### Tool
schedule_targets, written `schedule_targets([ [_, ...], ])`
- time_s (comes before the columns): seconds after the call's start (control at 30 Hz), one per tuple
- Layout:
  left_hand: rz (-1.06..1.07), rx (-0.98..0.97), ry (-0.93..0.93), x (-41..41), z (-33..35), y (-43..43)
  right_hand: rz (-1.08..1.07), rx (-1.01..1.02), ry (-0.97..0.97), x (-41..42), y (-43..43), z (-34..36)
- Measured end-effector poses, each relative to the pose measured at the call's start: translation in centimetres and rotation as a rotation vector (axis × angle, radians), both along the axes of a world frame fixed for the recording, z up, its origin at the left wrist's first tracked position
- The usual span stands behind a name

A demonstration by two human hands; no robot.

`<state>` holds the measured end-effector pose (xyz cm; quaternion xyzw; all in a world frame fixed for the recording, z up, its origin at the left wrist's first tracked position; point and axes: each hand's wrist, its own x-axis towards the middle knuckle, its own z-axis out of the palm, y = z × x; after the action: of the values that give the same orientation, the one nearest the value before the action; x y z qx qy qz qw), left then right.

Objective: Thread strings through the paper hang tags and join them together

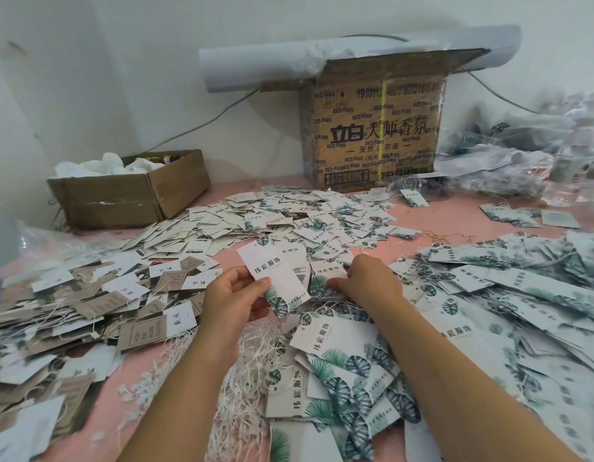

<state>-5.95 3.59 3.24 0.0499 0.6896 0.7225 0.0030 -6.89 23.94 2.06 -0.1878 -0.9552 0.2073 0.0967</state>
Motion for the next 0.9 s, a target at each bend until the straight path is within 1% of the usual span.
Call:
schedule_targets([
  [0.3, -0.001, 0.033, -0.005, -0.1, 0.0, 0.0, -0.009, -0.002, 0.000, 0.2, -0.1, 0.6],
  [0.43, -0.001, 0.043, -0.002, -0.2, 0.0, 0.0, 0.011, -0.055, 0.011, 0.1, -0.2, 0.8],
  [0.47, -0.001, 0.043, -0.002, -0.2, 0.0, 0.0, 0.023, -0.122, 0.021, 0.1, -0.1, 0.9],
  [0.57, 0.005, 0.044, -0.006, -0.2, 0.0, 0.0, 0.058, -0.419, 0.049, 0.4, 0.1, 1.6],
  [0.6, 0.008, 0.046, -0.009, -0.2, 0.0, 0.0, 0.061, -0.473, 0.049, 0.6, 0.2, 2.0],
  [0.7, 0.012, 0.062, -0.026, -0.3, 0.0, 0.1, 0.063, -0.484, 0.056, 1.1, 0.6, 3.1],
  [0.77, 0.015, 0.071, -0.032, -0.3, 0.0, 0.1, 0.086, -0.507, 0.124, 1.3, 0.7, 3.7],
  [0.83, 0.015, 0.076, -0.031, -0.2, 0.0, 0.1, 0.201, -0.677, 0.185, 1.6, 0.5, 4.4],
  [0.9, 0.015, 0.086, -0.018, -0.2, 0.1, 0.1, 0.388, -0.900, 0.184, 1.9, 0.0, 5.0],
])
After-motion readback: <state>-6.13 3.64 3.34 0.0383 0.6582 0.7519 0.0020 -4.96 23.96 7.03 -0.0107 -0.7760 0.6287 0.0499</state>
